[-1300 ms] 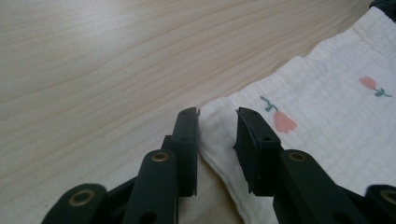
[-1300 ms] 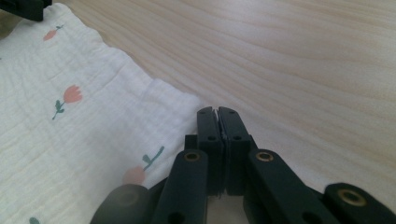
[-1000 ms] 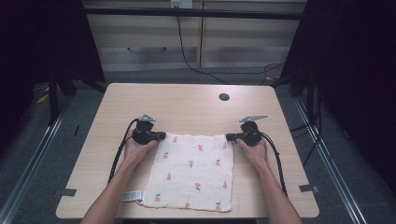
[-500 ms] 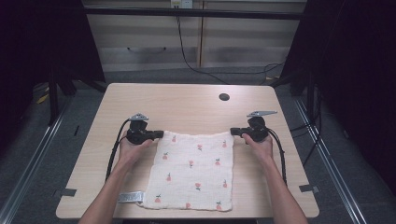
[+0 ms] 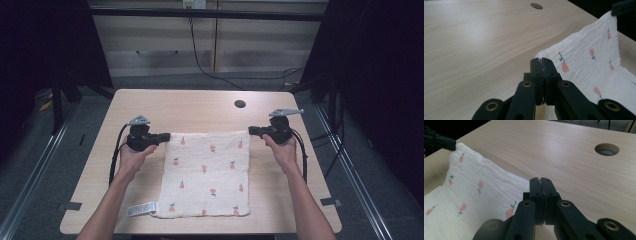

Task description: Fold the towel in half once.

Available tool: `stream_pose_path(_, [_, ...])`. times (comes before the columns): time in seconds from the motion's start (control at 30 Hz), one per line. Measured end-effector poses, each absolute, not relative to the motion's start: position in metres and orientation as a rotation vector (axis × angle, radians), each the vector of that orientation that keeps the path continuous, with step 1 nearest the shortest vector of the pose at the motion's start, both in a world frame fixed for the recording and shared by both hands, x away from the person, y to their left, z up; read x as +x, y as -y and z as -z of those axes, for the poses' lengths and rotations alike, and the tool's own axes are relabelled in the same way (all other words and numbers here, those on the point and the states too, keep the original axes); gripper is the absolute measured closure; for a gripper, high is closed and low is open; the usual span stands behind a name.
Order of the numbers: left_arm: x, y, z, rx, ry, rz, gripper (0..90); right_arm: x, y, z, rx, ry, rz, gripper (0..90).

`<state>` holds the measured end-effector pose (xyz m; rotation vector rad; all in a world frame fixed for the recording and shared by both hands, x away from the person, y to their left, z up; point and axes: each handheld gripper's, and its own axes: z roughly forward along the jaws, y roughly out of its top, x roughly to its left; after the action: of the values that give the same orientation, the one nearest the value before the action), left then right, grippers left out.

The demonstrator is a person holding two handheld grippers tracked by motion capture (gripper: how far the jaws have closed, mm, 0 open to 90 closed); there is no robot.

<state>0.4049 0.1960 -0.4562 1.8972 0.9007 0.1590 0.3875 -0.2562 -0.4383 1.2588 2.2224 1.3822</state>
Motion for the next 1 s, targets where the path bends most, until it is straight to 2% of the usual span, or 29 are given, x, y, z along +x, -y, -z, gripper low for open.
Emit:
stream_pose_path(0.4, [0.404, -0.201, 0.428, 1.837, -0.868, -0.193, 88.6, 0.388, 0.255, 0.411, 1.202, -2.169, -1.440, 88.8])
stream_pose_path(0.7, [0.391, -0.202, 0.444, 1.839, -0.869, -0.190, 88.5, 0.375, 0.254, 0.424, 1.189, -2.192, -1.445, 88.8])
stream_pose_path(1.0, [0.362, -0.205, 0.431, 1.849, -0.802, -0.223, 88.4, 0.353, 0.252, 0.420, 1.105, -2.221, -1.462, 88.8])
